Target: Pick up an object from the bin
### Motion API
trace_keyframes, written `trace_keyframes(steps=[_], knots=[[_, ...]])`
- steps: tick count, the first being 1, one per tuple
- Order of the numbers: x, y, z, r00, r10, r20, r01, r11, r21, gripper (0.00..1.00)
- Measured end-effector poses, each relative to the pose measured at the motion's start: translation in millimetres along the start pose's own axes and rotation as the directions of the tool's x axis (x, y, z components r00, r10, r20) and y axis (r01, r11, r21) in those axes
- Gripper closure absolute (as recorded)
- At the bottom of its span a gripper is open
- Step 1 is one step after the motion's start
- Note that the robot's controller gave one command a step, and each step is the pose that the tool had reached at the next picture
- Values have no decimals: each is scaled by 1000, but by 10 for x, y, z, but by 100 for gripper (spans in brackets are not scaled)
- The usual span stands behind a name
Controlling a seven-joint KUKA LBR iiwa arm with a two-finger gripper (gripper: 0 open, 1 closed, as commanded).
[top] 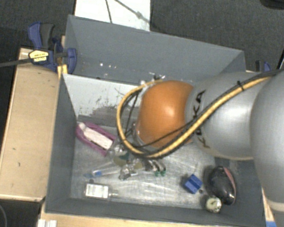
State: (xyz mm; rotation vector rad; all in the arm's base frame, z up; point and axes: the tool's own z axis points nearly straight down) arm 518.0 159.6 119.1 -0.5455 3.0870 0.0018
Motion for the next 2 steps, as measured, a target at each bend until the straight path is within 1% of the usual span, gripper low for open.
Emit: trace_keyframes(steps=[1,2], knots=[[-9,0,-62,1000,4,-2,-4,1000,-1,100],[-16,-3,-65,1000,8,-1,-8,1000,-1,100]])
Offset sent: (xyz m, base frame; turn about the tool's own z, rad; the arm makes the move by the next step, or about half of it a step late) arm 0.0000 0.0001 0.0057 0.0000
